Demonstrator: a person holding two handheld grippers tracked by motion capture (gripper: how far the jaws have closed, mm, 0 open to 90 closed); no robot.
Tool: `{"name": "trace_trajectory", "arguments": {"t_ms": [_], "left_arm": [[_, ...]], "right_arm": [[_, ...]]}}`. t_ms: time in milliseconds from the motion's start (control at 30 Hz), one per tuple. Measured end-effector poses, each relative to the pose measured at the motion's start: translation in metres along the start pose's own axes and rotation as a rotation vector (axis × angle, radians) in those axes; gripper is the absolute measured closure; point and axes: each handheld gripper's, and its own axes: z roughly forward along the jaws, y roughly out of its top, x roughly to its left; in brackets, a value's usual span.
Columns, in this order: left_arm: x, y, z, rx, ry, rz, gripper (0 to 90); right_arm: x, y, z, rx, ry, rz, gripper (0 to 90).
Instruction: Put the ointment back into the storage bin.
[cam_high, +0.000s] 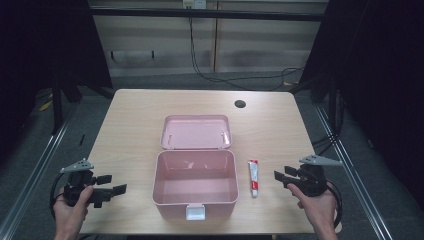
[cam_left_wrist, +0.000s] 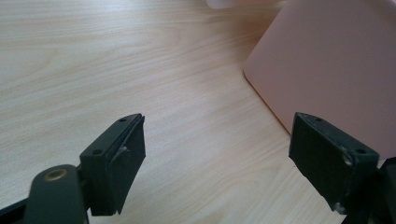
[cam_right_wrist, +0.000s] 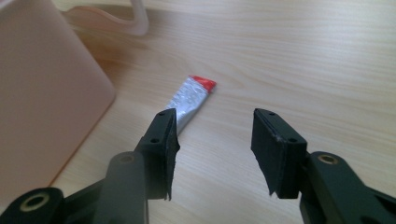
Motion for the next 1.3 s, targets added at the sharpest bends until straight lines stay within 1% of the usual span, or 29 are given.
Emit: {"name": "trace_trajectory", "arguments": {"t_ms": [33,67,100,133,167,200,267,300,333,367,400,433,500,533,567,700,733,800,833,900,933,1033,1167,1233,1267,1300], "left_arm": [[0.0,0.0,0.0,0.0,0.0,0.0,18.5],[0.0,0.0,0.0,-0.004,0.003,-0.003,18.5],[0.0,0.0,-0.001,-0.006,0.002,-0.002,18.5],[0.0,0.0,-0.001,-0.005,0.005,-0.002,18.5],[0.0,0.0,0.0,-0.003,0.002,-0.005,18.5],[0.0,0.0,0.0,-0.001,0.001,-0.005,18.5],[0.0,0.0,0.001,0.001,0.0,-0.007,18.5],[0.0,0.0,0.001,-0.001,0.0,-0.007,18.5],[0.0,0.0,0.0,-0.001,0.001,-0.005,18.5],[0.0,0.0,0.0,-0.002,0.0,-0.009,18.5],[0.0,0.0,0.001,-0.001,0.002,-0.009,18.5],[0.0,0.0,0.001,-0.001,0.001,-0.009,18.5],[0.0,0.0,0.001,-0.001,0.0,-0.008,18.5],[0.0,-0.001,0.0,0.001,0.0,-0.004,18.5],[0.0,-0.001,0.0,0.0,0.001,-0.006,18.5],[0.0,0.0,0.0,0.0,0.0,-0.004,18.5],[0.0,0.0,0.0,0.002,0.0,-0.004,18.5],[0.0,0.0,0.0,0.002,0.0,-0.004,18.5],[0.0,0.0,0.0,0.0,0.0,-0.008,18.5],[0.0,0.0,0.001,0.001,0.001,-0.008,18.5],[0.0,0.0,0.001,0.001,0.001,-0.008,18.5],[0.0,-0.001,0.001,0.001,0.001,-0.007,18.5],[0.0,0.0,0.0,-0.008,0.001,-0.006,18.5],[0.0,0.0,0.0,-0.007,0.001,-0.005,18.5],[-0.001,0.0,0.0,-0.007,0.0,-0.006,18.5],[-0.001,0.0,0.0,-0.007,0.0,-0.006,18.5]], "right_arm": [[0.001,0.002,0.0,0.004,0.002,0.005,53.1],[0.003,0.004,-0.001,0.005,0.003,0.02,53.7],[0.003,0.005,-0.001,0.002,0.014,0.016,54.1],[0.004,0.008,-0.001,0.01,0.027,0.018,55.7],[0.004,0.01,-0.002,0.018,0.025,0.026,56.5],[0.004,0.012,-0.002,0.015,0.022,0.017,57.6],[0.005,0.015,-0.001,0.033,0.015,0.009,59.5],[0.006,0.016,0.0,0.041,0.022,0.01,60.1],[0.006,0.018,0.0,0.061,0.037,0.023,60.2],[0.007,0.019,0.001,0.065,0.043,0.025,60.5],[0.008,0.021,0.001,0.058,0.032,0.011,60.3],[0.009,0.022,0.001,0.061,0.031,0.005,60.2],[0.011,0.025,0.002,0.087,0.038,0.011,60.3],[0.012,0.027,0.003,0.11,0.034,0.006,60.0],[0.014,0.029,0.004,0.13,0.036,0.013,59.2],[0.018,0.033,0.011,0.183,0.05,0.011,59.3],[0.019,0.035,0.014,0.208,0.055,0.009,58.9],[0.021,0.038,0.016,0.228,0.057,0.003,58.2],[0.022,0.039,0.017,0.241,0.058,0.009,57.8],[0.023,0.043,0.02,0.255,0.056,0.006,57.7],[0.024,0.045,0.022,0.282,0.054,0.011,57.7],[0.027,0.048,0.025,0.329,0.061,0.008,58.8],[0.031,0.054,0.028,0.375,0.045,0.003,57.6],[0.032,0.058,0.03,0.399,0.032,0.002,53.6],[0.033,0.06,0.031,0.407,0.024,-0.002,53.8],[0.033,0.061,0.031,0.407,0.027,0.001,53.9]]}}
